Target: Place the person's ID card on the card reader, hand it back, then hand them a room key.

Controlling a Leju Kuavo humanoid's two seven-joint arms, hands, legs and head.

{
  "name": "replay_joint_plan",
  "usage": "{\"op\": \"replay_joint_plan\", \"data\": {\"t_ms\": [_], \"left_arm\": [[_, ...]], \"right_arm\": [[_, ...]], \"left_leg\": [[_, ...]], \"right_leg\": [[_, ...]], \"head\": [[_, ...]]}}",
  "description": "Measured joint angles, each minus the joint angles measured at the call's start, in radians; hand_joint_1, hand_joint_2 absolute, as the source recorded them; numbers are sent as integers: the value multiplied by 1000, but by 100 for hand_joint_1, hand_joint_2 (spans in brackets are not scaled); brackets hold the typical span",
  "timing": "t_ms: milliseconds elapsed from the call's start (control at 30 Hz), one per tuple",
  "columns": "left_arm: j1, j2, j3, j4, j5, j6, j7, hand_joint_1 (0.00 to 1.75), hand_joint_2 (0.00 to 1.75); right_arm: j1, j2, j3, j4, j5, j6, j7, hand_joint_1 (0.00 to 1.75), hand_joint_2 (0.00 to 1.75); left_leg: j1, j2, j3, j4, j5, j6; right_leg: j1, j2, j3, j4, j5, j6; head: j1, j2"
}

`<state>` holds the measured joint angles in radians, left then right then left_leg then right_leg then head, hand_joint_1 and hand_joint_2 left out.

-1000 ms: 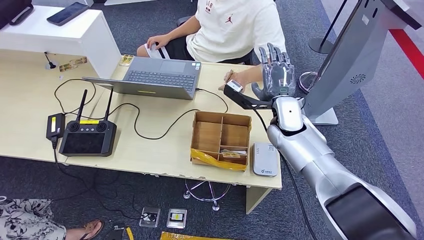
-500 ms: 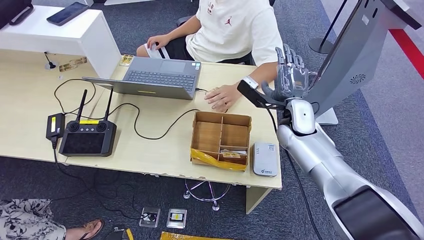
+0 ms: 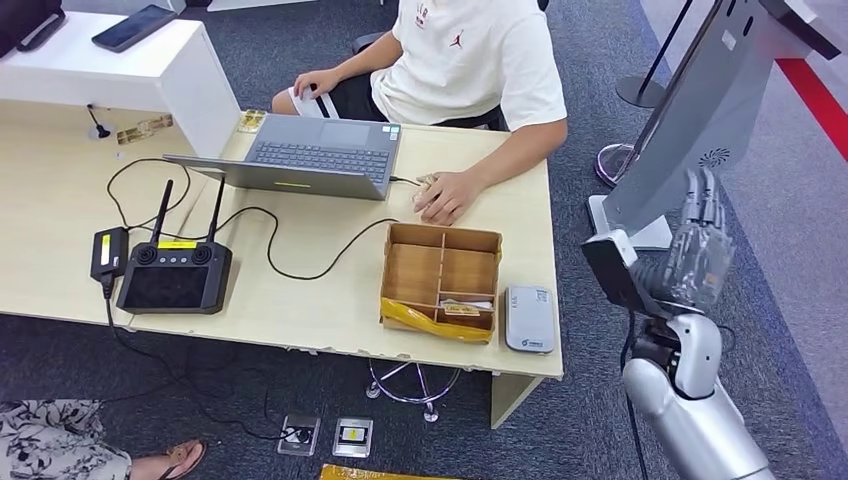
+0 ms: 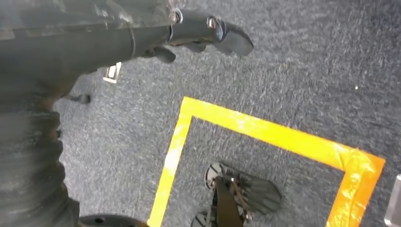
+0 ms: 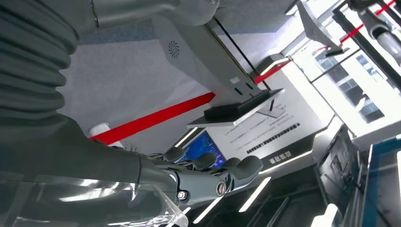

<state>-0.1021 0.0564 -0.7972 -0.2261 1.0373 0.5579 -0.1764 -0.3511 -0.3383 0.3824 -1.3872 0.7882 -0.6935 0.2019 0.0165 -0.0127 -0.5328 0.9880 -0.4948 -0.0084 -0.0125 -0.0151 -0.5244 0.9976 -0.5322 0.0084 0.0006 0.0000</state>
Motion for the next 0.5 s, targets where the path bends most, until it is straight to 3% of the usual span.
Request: {"op": "replay_joint_plan", "data": {"t_ms": [233, 500], "left_arm": [[5, -5, 6, 0, 35, 19, -7, 0, 175], [4, -12, 7, 1, 45, 24, -3, 0, 175]], "right_arm": [[205, 45, -293, -225, -174, 1, -186, 0, 175], [313, 156, -538, -248, -339, 2, -296, 0, 175]], "left_leg": [[0, 0, 1, 0, 0, 0], [0, 3, 0, 0, 0, 0]], "right_leg": [[0, 0, 1, 0, 0, 0], [0, 4, 0, 0, -1, 0]], "head": [[0, 0], [0, 0]]}}
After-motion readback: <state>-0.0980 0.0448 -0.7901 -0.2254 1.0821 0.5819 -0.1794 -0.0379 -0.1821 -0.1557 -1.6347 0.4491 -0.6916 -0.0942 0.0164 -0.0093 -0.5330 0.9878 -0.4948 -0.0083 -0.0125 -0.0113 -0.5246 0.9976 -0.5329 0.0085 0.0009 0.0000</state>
